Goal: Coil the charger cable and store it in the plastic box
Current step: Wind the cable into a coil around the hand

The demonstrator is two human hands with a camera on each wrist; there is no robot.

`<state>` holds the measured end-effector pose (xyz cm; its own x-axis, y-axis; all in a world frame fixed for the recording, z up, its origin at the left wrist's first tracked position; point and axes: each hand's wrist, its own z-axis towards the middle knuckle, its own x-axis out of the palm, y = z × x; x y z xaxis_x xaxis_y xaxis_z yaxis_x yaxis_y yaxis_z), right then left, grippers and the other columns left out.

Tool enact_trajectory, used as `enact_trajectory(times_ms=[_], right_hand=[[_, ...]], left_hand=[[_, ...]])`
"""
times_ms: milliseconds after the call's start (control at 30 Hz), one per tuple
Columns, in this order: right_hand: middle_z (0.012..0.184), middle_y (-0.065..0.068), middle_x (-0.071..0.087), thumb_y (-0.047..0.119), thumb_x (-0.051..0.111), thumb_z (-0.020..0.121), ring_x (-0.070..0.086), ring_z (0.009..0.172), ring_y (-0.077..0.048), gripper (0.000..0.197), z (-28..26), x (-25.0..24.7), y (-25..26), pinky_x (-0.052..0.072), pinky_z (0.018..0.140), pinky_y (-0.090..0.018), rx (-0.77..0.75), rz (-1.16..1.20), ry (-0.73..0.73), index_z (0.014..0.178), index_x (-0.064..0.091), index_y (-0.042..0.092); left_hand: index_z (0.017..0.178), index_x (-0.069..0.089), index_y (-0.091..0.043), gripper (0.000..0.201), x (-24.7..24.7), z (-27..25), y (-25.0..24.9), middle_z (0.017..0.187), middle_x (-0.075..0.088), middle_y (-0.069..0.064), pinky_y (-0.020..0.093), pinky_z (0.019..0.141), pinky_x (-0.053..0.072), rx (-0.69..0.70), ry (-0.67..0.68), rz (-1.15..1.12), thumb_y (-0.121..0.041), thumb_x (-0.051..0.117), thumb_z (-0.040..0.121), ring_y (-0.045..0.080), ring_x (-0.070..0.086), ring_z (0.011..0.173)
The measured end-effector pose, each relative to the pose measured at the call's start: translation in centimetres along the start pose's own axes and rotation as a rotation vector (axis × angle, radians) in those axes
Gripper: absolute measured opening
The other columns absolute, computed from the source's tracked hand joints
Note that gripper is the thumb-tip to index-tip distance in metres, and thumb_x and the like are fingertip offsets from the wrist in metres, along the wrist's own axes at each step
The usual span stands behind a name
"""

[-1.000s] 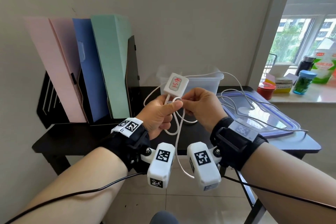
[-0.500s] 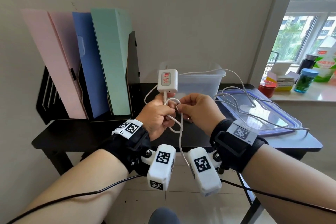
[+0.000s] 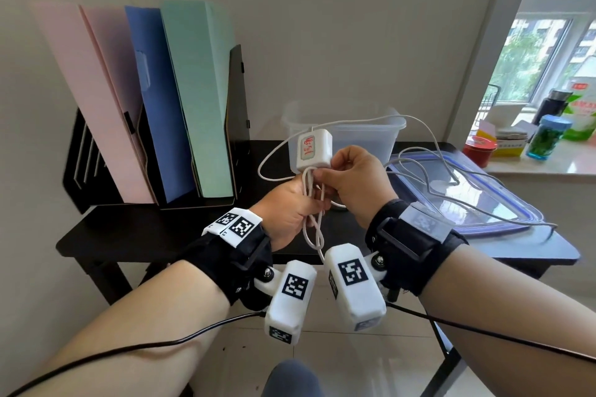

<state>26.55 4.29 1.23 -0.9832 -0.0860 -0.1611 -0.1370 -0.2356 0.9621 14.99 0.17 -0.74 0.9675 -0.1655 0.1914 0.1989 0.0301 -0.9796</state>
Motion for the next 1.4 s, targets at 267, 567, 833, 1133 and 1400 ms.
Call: enact_trajectory(times_ms=[267, 567, 833, 1133, 1400], right_hand=[[0.075, 0.008, 0.055, 0.031, 0.067, 0.080, 0.051, 0.062, -0.006, 0.024, -0.9, 0.3, 0.2, 0.045, 0.064, -0.023, -0.127, -0.175, -0.025, 0.094, 0.051, 0.019], [0.074, -0.001, 0.066, 0.042, 0.059, 0.084, 0.054, 0.070, -0.014, 0.025, -2.0, 0.3, -3.1, 0.045, 0.069, -0.027, 0.147, -0.089, 0.333, 0.080, 0.062, 0.018], [0.069, 0.007, 0.063, 0.007, 0.063, 0.081, 0.056, 0.057, -0.006, 0.014, -3.1, -1.3, -2.8, 0.047, 0.063, -0.012, 0.028, -0.497, 0.666, 0.091, 0.064, 0.017], [0.071, 0.015, 0.053, 0.021, 0.065, 0.078, 0.046, 0.089, -0.015, 0.005, -1.8, -3.6, -4.3, 0.039, 0.084, -0.030, -0.186, -0.898, 0.188, 0.077, 0.066, 0.026], [0.068, 0.009, 0.063, 0.014, 0.069, 0.078, 0.054, 0.064, -0.005, 0.020, -1.1, -3.5, -3.2, 0.041, 0.065, -0.016, -0.140, -0.425, 0.129, 0.067, 0.062, 0.030]], left_hand=[[0.116, 0.051, -0.012, 0.041, -0.4, 0.3, -0.1, 0.070, 0.048, 0.003, 0.027, 0.051, 0.045, -0.002, -0.105, -0.240, 0.011, 0.034, 0.086, 0.012, 0.048, 0.051], [0.097, 0.051, -0.018, 0.034, -1.3, 1.6, -1.5, 0.073, 0.046, -0.001, 0.017, 0.045, 0.033, 0.198, -0.306, -0.423, 0.007, 0.030, 0.091, 0.008, 0.042, 0.046], [0.093, 0.053, -0.021, 0.035, -3.3, 1.4, -3.5, 0.075, 0.048, -0.004, 0.013, 0.038, 0.022, 0.207, -0.377, -0.448, 0.006, 0.032, 0.091, 0.005, 0.040, 0.043], [0.096, 0.054, -0.020, 0.032, -5.1, 0.5, -2.9, 0.074, 0.049, -0.003, 0.014, 0.034, 0.019, 0.166, -0.416, -0.247, 0.005, 0.035, 0.090, 0.002, 0.032, 0.038], [0.100, 0.050, -0.022, 0.031, -4.0, 0.1, -1.2, 0.074, 0.045, -0.004, 0.014, 0.035, 0.018, 0.094, -0.334, -0.062, 0.004, 0.035, 0.092, 0.000, 0.032, 0.039]])
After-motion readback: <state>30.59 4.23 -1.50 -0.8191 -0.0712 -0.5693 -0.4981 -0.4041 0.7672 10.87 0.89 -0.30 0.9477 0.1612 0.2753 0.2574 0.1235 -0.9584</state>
